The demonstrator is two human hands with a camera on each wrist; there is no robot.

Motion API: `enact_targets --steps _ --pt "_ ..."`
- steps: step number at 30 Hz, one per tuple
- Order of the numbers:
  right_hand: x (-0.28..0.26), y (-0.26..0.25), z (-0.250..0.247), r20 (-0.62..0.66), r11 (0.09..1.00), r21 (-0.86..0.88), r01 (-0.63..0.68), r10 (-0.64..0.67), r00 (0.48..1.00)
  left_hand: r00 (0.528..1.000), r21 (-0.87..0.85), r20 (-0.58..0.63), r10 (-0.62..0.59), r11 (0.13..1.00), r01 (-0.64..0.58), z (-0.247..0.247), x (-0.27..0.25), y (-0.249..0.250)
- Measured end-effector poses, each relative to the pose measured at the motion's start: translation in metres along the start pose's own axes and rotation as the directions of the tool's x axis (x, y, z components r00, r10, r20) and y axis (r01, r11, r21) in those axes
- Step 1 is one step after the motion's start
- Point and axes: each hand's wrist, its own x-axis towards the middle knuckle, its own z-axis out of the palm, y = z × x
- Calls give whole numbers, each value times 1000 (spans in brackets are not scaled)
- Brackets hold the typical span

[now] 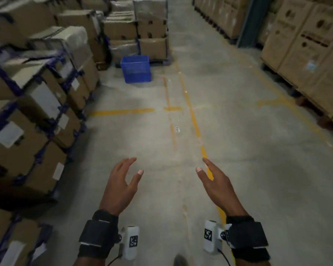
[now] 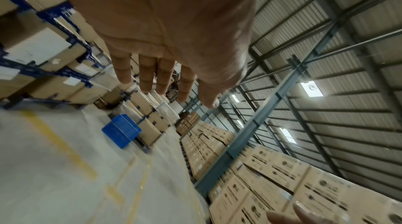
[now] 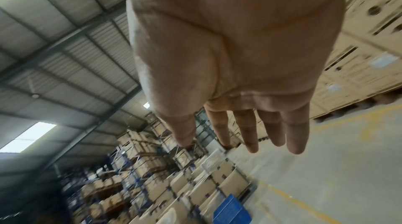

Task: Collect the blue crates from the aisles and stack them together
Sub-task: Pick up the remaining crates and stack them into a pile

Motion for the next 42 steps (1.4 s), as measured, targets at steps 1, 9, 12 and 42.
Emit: enact_targets --steps 1,9,12,42 --pt "23 -12 5 35 1000 4 13 -13 999 999 -1 -29 -18 1000 18 -5 17 -3" --pt "253 -78 79 230 995 -11 99 -94 969 980 -47 -145 -134 991 128 -14 214 -77" --pt "345 -103 104 212 993 -44 107 -96 973 976 -56 -171 -135 990 127 -15 310 -101" --pt "1228 -382 238 309 982 -88 165 -131 942 972 -48 -191 -138 990 132 0 1217 -210"
